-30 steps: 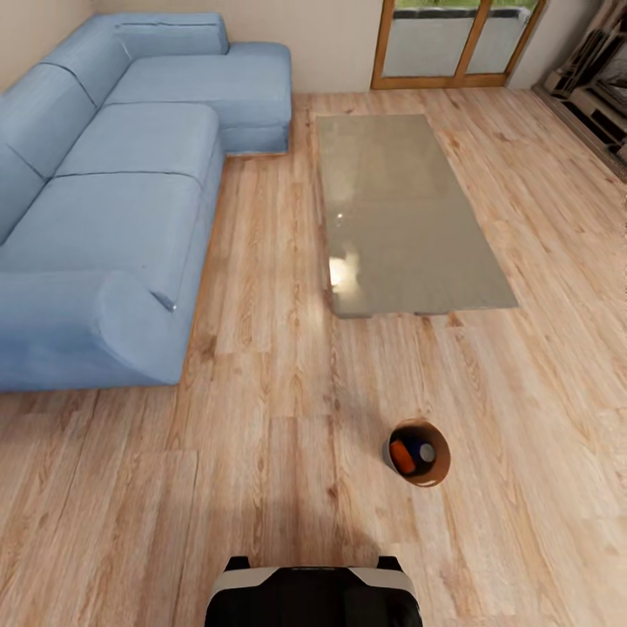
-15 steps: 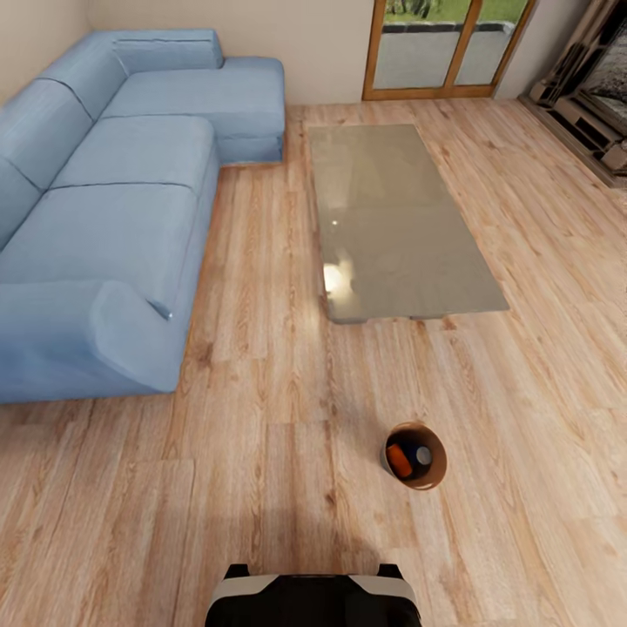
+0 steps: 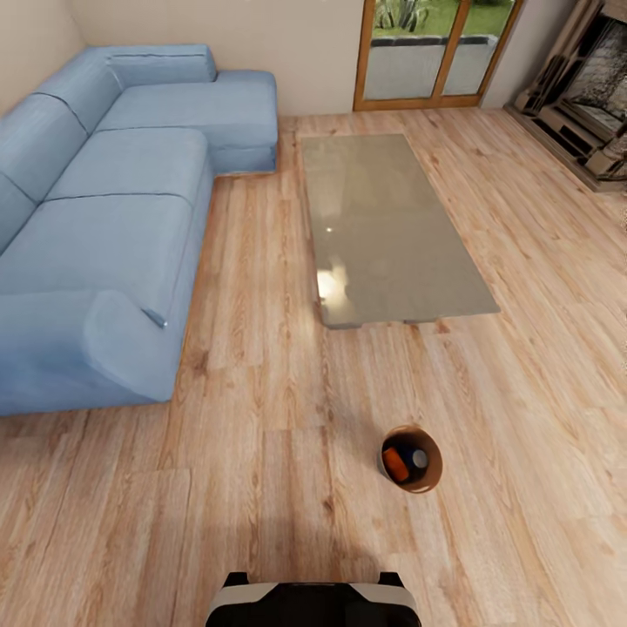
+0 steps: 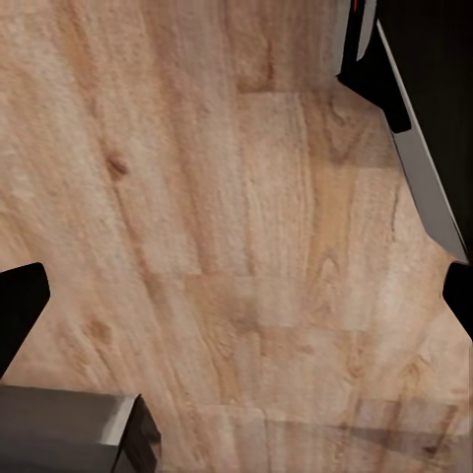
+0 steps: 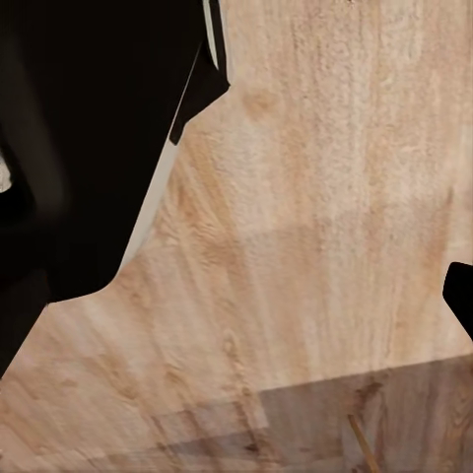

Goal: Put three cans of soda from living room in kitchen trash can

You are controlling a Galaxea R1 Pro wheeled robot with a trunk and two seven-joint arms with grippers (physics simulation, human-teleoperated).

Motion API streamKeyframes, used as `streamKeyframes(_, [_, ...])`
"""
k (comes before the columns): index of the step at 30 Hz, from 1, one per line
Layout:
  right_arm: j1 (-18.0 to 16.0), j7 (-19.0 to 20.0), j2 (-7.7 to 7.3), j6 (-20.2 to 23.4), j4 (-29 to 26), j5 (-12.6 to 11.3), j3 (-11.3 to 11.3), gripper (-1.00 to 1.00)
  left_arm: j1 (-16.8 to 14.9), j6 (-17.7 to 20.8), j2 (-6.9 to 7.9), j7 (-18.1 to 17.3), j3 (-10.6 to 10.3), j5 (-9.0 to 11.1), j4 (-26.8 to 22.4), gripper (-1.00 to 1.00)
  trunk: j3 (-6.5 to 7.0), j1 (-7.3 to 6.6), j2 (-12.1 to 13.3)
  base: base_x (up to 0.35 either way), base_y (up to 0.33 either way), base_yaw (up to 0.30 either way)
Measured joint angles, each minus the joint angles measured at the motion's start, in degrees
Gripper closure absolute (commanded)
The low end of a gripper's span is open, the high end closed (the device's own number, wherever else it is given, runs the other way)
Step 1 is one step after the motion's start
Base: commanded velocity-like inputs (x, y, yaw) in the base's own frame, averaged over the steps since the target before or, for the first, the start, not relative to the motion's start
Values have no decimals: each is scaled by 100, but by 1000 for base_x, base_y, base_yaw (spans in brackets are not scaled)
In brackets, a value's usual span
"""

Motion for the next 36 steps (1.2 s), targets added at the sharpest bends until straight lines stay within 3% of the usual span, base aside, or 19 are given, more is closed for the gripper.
streamKeyframes(36, [0,0,29,2,-26,18,13,-100,0,-67,-134,7,9,6,-36,-100,321,0,0,0,0,-68])
